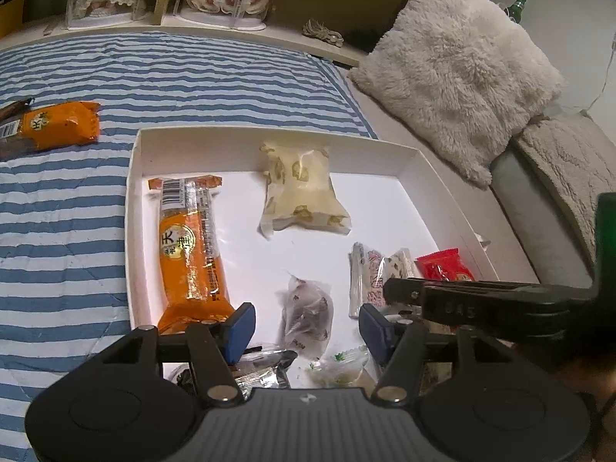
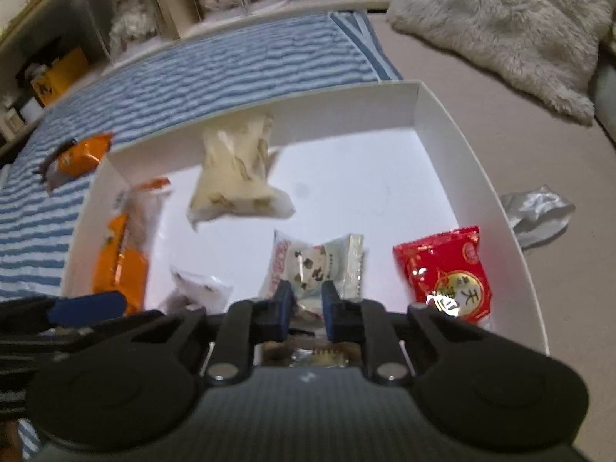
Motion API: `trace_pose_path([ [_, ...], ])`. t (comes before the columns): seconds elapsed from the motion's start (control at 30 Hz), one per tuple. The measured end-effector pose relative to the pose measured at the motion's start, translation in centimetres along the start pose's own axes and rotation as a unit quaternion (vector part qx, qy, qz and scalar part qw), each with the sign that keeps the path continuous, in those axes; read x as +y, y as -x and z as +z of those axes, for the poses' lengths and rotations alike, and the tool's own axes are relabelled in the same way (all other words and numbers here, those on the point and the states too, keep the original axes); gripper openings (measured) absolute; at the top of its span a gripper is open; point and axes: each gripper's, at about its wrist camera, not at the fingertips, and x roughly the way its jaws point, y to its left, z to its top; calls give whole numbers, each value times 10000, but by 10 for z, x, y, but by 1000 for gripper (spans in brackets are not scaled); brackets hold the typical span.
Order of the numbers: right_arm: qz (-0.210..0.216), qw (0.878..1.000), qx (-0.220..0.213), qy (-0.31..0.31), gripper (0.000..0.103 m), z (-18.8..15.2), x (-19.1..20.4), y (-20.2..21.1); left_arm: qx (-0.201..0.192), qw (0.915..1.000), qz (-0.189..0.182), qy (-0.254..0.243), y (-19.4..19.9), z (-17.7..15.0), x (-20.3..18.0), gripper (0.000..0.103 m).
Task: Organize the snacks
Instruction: 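Open the left tool to drop the clear packet while the right tool releases the cookie packet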
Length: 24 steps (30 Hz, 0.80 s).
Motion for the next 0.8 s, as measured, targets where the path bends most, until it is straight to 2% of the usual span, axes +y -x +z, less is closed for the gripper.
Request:
trace_pose_path([
  [0.43, -53, 9998, -95, -138, 21, 2, -3, -1, 23, 9999, 90, -105, 3, 1, -1, 61],
  [0.8, 110, 9978, -496, -431, 23, -5, -16, 44, -84, 9996, 181, -196, 22, 5, -5, 61],
])
